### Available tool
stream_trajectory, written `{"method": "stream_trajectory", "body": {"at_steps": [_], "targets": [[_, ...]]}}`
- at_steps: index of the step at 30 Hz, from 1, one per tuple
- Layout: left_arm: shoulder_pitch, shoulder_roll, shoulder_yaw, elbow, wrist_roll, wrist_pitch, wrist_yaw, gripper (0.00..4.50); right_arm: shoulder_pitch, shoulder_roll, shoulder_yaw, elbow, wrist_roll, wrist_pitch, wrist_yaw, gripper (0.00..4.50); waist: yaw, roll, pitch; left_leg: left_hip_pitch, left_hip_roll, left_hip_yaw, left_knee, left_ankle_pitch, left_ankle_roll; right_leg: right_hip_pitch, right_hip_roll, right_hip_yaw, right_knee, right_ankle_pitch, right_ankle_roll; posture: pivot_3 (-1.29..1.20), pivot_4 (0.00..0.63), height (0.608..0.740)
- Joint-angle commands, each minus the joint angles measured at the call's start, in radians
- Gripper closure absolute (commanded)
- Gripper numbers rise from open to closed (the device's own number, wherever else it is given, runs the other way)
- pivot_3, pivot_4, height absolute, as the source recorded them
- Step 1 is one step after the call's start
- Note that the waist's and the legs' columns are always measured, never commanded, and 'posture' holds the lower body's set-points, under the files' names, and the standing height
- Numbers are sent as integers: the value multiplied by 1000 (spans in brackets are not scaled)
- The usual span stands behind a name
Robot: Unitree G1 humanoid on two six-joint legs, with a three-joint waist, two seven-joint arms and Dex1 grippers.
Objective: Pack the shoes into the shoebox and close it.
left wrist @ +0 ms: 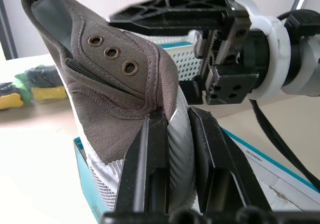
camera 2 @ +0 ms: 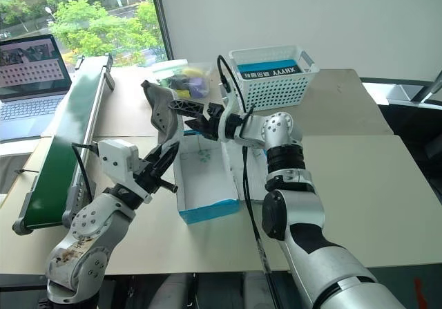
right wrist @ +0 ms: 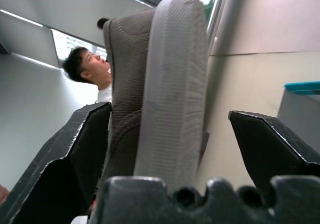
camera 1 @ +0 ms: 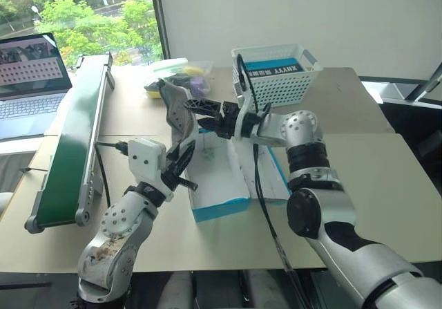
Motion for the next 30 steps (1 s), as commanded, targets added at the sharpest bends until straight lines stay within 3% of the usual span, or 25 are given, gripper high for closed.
{"method": "stream_trajectory", "body": {"at_steps": [1,8,11,21,26,30], "targets": [[-29,2,-4,-45,-24,-5,-16,4225,-30,15,2,-66,38,23,10,0,0,0,0,0,0,0,0,0,0,0,0,0,0,0,0,0,150,735],[-31,10,-4,-30,-22,-10,-15,4225,-33,11,-11,-45,25,-17,-1,0,0,0,0,0,0,0,0,0,0,0,0,0,0,0,0,0,150,735],[-22,11,-3,-28,-14,-15,-12,4230,-25,1,0,-50,9,-29,-4,726,0,0,0,0,0,0,0,0,0,0,0,0,0,0,0,0,150,735],[0,53,2,-2,77,-11,14,4230,-18,-22,40,-69,-12,-43,6,3992,0,0,0,0,0,0,0,0,0,0,0,0,0,0,0,0,150,735],[3,67,0,19,110,-8,28,4230,-24,-24,46,-67,-19,-44,0,4121,0,0,0,0,0,0,0,0,0,0,0,0,0,0,0,0,150,735],[-6,81,-15,12,124,-8,16,2656,-27,-20,27,-64,-17,-65,-22,4122,0,0,0,0,0,0,0,0,0,0,0,0,0,0,0,0,150,735]]}}
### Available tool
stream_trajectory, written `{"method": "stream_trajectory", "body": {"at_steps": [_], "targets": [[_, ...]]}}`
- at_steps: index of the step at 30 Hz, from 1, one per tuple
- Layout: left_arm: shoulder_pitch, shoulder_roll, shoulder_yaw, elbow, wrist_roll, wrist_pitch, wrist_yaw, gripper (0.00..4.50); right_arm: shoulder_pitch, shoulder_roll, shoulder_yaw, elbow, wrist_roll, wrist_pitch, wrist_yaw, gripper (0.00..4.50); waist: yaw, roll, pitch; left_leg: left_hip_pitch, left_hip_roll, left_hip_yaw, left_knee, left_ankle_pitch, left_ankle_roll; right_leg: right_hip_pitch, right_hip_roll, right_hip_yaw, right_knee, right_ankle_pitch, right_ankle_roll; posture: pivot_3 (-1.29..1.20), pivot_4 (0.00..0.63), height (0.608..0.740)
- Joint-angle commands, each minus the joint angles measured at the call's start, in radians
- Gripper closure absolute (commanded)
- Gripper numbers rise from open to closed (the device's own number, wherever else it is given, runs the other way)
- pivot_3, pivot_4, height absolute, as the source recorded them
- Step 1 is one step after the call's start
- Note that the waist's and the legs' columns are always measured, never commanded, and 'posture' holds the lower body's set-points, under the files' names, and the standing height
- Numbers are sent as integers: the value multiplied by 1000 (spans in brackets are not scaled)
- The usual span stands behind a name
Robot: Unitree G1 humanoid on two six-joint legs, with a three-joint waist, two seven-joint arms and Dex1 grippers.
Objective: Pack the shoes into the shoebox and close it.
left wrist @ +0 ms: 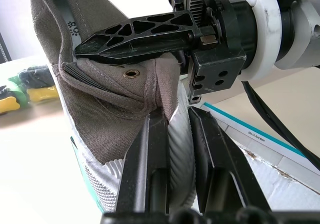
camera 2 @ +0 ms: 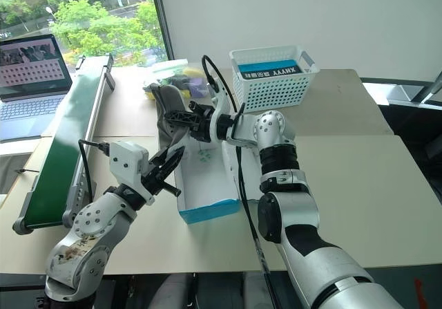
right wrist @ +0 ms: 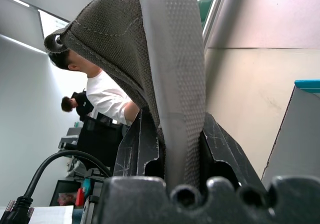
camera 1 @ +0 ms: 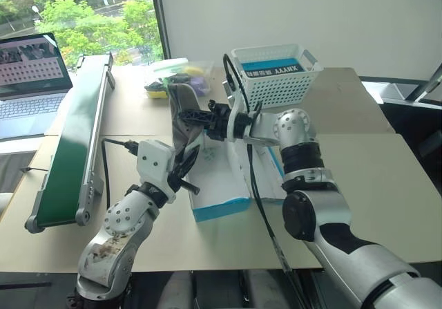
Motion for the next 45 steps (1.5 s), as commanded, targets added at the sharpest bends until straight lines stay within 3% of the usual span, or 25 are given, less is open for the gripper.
{"method": "stream_trajectory", "body": {"at_steps": [1,3,8,10,14,20,25,34,42,44,45], "targets": [[4,23,15,-6,48,-5,11,2191,-33,-20,-50,-29,19,-54,-24,4122,0,0,0,0,0,0,0,0,0,0,0,0,0,0,0,0,150,735],[19,33,3,-17,52,-11,-6,1541,-46,-24,-74,-14,12,-99,-63,4122,0,0,0,0,0,0,0,0,0,0,0,0,0,0,0,0,150,735],[70,47,41,-65,21,-31,-42,1541,-91,-92,-71,11,-46,-141,-150,4122,2,0,0,0,0,0,0,0,0,0,0,0,0,0,0,0,150,735],[95,62,61,-80,14,-30,-59,1541,-95,-132,-51,-3,-69,-57,-200,4122,1,0,0,0,0,0,0,0,0,0,0,0,0,0,0,0,150,735],[141,99,129,-85,-4,-33,-101,1541,-10,-193,52,-215,-58,233,-217,4122,1,1,0,0,0,0,-1,0,0,-1,0,0,-1,0,0,0,150,735],[146,114,151,-73,-9,-38,-126,1541,102,-162,124,-437,-80,407,-267,4122,-3,1,1,0,0,0,0,0,0,0,0,0,0,0,0,0,150,735],[142,101,132,-73,0,-40,-125,1541,170,-104,228,-402,-183,268,-280,4122,-2,1,0,1,1,1,0,0,0,0,0,0,0,0,0,0,150,735],[148,86,124,-92,6,-32,-110,1541,151,-114,400,-171,-380,-25,-204,4122,-3,1,0,3,0,1,0,0,0,2,0,0,0,0,0,0,150,735],[158,75,114,-112,10,-23,-94,1541,97,-82,409,-72,-457,-120,-182,4122,-9,1,0,9,5,4,0,0,0,4,4,3,0,1,-2,0,150,735],[158,73,111,-113,11,-21,-92,1470,92,-72,389,-77,-453,-122,-182,3167,-8,1,0,8,5,4,0,0,0,4,4,3,0,1,-2,0,150,735],[158,73,111,-112,10,-22,-92,1470,89,-67,379,-80,-450,-118,-182,2931,-7,1,0,8,5,4,0,0,0,4,4,3,0,1,-2,0,150,735]]}}
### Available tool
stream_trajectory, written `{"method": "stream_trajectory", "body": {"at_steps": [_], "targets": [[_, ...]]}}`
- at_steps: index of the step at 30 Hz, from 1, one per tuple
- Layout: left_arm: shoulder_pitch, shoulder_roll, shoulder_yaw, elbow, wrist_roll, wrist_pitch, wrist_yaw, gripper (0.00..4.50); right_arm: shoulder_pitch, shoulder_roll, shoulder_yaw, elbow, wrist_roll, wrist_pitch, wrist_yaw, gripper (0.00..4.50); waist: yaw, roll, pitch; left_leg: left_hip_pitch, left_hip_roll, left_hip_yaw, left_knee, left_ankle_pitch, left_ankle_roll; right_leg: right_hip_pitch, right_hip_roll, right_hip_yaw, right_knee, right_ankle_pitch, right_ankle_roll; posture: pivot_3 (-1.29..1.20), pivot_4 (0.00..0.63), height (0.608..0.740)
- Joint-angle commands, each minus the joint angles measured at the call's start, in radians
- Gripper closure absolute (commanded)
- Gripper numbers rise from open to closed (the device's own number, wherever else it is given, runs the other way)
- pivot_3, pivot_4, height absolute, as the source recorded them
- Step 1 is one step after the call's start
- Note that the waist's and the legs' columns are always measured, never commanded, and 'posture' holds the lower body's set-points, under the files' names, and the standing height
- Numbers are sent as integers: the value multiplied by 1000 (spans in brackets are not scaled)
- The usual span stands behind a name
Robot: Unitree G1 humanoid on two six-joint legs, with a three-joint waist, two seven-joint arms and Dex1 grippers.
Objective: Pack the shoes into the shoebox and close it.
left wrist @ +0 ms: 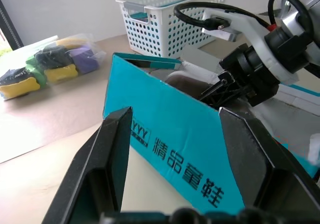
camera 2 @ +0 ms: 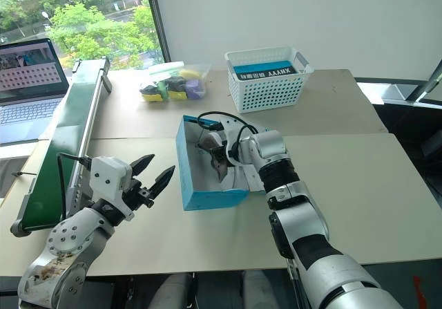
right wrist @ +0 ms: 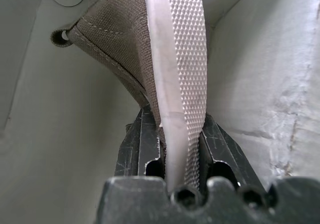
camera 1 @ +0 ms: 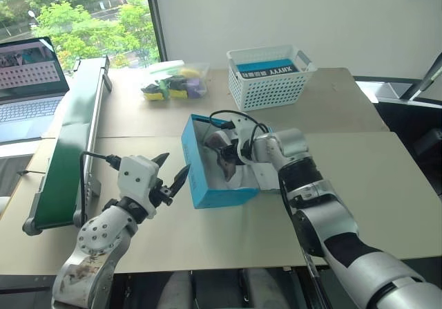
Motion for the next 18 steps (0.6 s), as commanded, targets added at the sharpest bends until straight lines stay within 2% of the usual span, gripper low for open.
{"method": "stream_trajectory", "body": {"at_steps": [1,6,12,17,18], "targets": [[-1,-2,1,-45,2,-16,6,1470,-39,19,-43,-25,5,-19,7,2574,2,0,0,-1,0,0,0,0,0,-1,0,0,0,0,0,0,150,735],[-9,3,9,-34,3,-22,4,1470,-70,20,-42,-86,0,-17,24,887,6,0,0,-3,0,0,0,0,0,-3,0,0,0,0,0,0,150,735],[-12,-7,77,8,17,-43,30,1470,-117,6,-61,-183,-8,-55,22,887,5,0,0,-3,0,0,-1,0,0,-3,0,0,0,0,0,0,150,735],[-39,-57,240,113,60,-49,163,1470,-135,-1,-84,-260,3,-131,44,887,6,0,0,-3,1,0,-1,0,0,-3,0,0,0,0,0,0,150,735],[-40,-64,274,128,61,-42,184,1470,-120,0,-79,-298,27,-160,97,887,6,0,0,-3,0,0,-1,0,0,-3,0,0,0,0,0,0,150,735]]}}
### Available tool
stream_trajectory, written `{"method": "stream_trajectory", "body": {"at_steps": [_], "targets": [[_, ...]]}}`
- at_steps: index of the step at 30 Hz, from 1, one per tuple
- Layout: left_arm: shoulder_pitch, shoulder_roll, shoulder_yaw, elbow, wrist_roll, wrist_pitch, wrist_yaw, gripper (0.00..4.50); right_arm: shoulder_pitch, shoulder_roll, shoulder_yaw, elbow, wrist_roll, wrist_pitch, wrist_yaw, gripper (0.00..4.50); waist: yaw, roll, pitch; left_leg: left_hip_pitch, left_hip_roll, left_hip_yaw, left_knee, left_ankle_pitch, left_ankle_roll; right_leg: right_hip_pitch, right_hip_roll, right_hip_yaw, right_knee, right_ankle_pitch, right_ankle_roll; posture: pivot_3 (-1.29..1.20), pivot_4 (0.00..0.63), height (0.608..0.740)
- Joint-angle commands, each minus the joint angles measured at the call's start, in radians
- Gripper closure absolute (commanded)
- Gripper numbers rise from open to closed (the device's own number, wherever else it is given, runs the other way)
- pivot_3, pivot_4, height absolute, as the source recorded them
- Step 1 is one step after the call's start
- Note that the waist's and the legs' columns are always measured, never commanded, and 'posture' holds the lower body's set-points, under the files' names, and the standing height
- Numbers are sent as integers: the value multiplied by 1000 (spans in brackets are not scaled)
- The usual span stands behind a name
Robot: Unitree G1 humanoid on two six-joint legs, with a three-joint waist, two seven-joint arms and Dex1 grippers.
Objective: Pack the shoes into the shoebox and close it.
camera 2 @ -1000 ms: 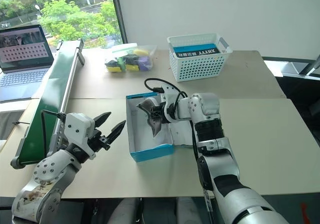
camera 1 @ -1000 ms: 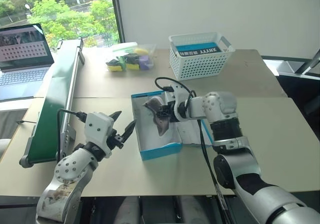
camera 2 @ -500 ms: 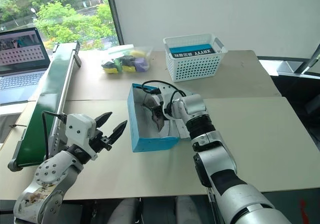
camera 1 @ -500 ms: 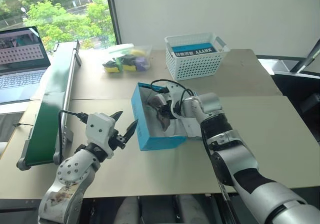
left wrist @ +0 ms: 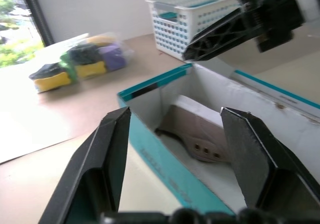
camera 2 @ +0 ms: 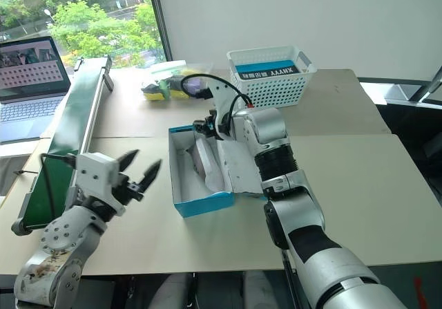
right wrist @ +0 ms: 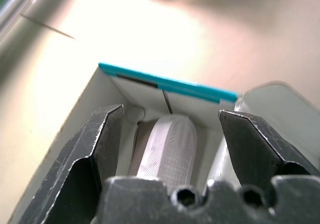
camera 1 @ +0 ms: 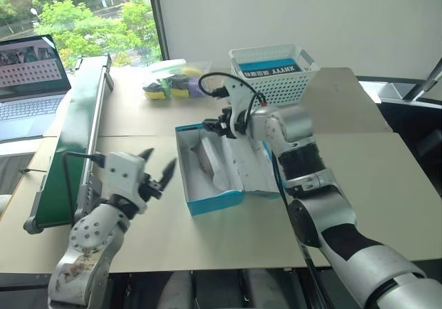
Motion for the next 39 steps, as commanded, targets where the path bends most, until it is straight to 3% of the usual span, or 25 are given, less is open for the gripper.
{"method": "stream_trajectory", "body": {"at_steps": [1,4,9,11,12,14,16,25,39], "targets": [[-12,-25,131,39,17,-1,89,1470,5,-13,5,-155,45,-143,133,887,-1,0,0,0,0,0,0,0,0,0,0,0,0,0,0,0,150,735],[4,-37,236,78,6,17,127,1470,126,-77,105,-363,122,-208,396,887,0,0,0,-1,0,0,-1,0,0,0,0,0,-1,0,0,0,150,735],[50,-17,350,139,-19,38,114,1470,338,-182,214,-559,166,-285,612,887,3,-1,0,-1,0,0,-2,-1,1,0,-1,-1,-2,0,1,0,150,735],[65,-2,377,165,-19,41,109,1219,386,-174,238,-539,141,-328,613,862,2,-1,-1,0,0,0,-1,-1,0,1,-1,-1,-2,0,1,0,150,735],[70,5,382,170,-20,39,103,928,398,-164,249,-515,121,-350,602,478,1,-1,-1,1,0,0,-1,-1,0,1,-1,-1,-1,0,0,0,150,735],[76,16,386,173,-30,38,91,371,416,-170,294,-492,60,-407,595,117,0,-1,0,2,1,1,0,-1,-1,0,-1,-1,0,1,-1,0,150,735],[78,23,388,174,-39,45,83,44,432,-162,330,-474,12,-462,580,0,-1,-1,0,4,2,1,0,0,-1,2,1,-1,0,1,-2,0,150,735],[78,34,383,178,-38,59,77,44,465,-110,353,-446,-53,-580,563,0,2,-1,-1,3,3,1,0,0,-2,1,1,0,0,1,-2,0,150,735],[67,64,367,214,-26,84,83,44,465,-92,353,-428,-82,-572,552,0,1,-1,-1,4,3,1,0,0,-2,1,1,0,0,1,-2,0,150,735]]}}
